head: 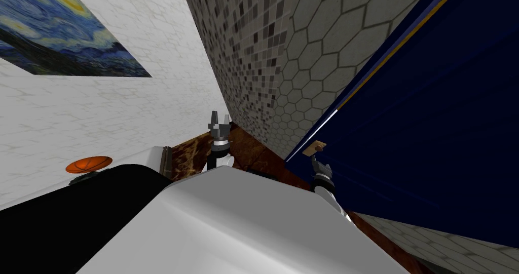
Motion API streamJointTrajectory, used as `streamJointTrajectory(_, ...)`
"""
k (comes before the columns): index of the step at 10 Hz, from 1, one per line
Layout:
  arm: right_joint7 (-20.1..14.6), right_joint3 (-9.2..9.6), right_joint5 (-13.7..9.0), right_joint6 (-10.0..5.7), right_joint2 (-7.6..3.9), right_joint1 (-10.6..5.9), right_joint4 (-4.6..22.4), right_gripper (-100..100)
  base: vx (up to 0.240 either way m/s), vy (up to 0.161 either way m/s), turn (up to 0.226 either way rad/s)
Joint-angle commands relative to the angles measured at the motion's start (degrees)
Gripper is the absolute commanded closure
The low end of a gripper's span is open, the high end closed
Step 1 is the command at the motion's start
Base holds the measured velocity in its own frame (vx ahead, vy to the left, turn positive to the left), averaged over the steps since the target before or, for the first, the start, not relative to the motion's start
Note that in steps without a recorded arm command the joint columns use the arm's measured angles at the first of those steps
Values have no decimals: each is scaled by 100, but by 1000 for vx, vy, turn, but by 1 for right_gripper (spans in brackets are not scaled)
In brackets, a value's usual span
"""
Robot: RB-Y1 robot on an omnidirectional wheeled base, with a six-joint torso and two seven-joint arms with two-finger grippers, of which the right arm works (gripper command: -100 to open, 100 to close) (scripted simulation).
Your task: Pull the door open
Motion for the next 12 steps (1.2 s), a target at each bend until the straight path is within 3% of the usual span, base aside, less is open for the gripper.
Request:
streamJointTrajectory(1, 113, 57, 258, 129, -55, -5, 0, -100, -93, 32, 22)
streamJointTrajectory(5, 296, 154, 695, 332, -147, -16, -5, -100, -75, 16, 16)
streamJointTrajectory(7, 293, 121, 602, 308, -125, -72, 61, -100, 29, -15, 27)
streamJointTrajectory(12, 403, 40, 453, 280, -81, -260, 234, -100, 174, -96, 59)
